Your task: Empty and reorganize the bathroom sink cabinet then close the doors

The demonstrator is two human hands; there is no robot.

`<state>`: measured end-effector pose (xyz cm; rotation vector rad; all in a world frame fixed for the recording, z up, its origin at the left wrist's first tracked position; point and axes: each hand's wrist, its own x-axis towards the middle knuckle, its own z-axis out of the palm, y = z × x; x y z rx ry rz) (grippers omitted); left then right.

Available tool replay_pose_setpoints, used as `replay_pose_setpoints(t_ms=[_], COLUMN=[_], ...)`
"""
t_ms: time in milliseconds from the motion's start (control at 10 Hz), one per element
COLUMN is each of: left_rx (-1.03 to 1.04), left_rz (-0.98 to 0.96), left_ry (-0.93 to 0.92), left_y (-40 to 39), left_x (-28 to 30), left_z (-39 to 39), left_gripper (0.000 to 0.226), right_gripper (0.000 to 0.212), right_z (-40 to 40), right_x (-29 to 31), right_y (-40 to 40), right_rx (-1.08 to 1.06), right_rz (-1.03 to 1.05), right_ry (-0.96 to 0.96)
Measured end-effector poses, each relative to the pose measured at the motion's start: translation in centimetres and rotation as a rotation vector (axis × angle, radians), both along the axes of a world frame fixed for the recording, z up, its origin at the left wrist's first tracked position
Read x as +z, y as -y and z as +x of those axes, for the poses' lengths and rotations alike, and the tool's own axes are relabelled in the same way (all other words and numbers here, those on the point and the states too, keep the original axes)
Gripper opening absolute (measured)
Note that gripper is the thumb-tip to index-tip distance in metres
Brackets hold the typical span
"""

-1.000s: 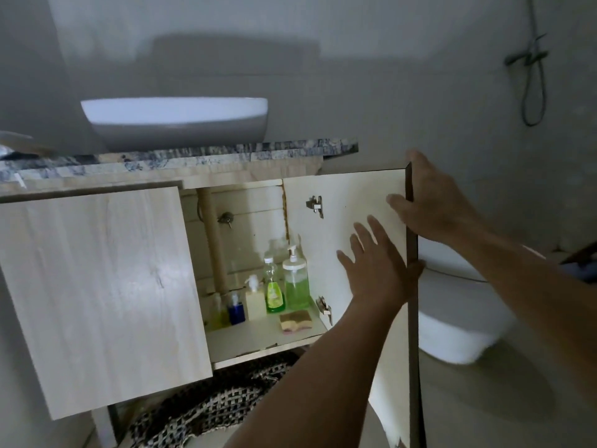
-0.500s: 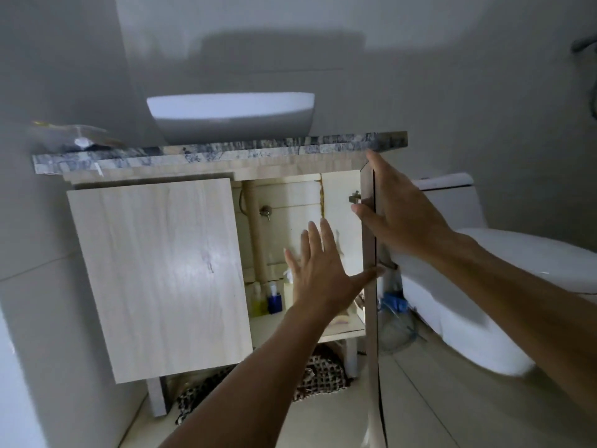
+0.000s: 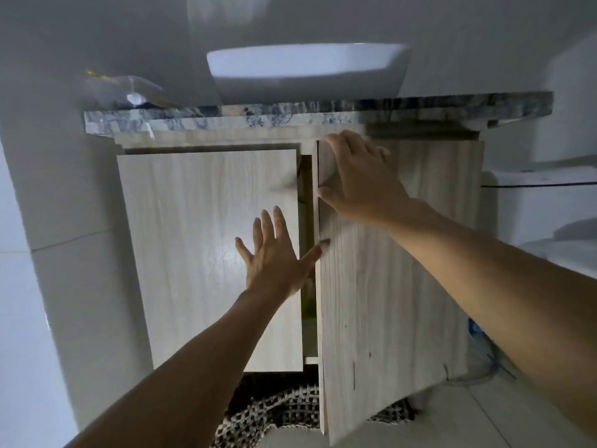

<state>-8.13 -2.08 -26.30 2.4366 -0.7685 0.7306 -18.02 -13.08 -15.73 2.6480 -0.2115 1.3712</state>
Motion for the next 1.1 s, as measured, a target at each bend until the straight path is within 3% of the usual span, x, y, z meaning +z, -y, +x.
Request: replay_pose_setpoints(t_ms=[400, 500, 800, 1000, 1100], left_rx=[0.125, 0.149, 0.273, 0.250, 0.091], left_rz=[-0.072, -0.077, -0.011, 0.098, 0.248], left_ry=[0.050, 0.185, 0.363, 0.290, 0.123], left_y=[3.8, 4.7, 6.1, 5.1, 3.4], left_x=[0.0, 0.2, -0.2, 0.3, 2.1], left_z=[10.1, 11.1, 13.0, 12.2, 11.6], left_gripper=[0.108, 0.103, 0.097, 0.101, 0.101], right_gripper=[0.087, 0.085, 0.079, 0.073, 0.080], right_z=[10.2, 11.7, 13.9, 14.0, 13.3], right_x=[-0.5, -0.7, -1.2, -1.6, -0.9], right_y=[2.9, 3.4, 4.0, 4.2, 4.2], right_rx=[-0.129, -0.152, -0.192, -0.202, -0.193], right_rz=[0.030, 0.035, 0.033, 0.008, 0.004], right_ry=[-0.083, -0.097, -0.145, -0.174, -0.263])
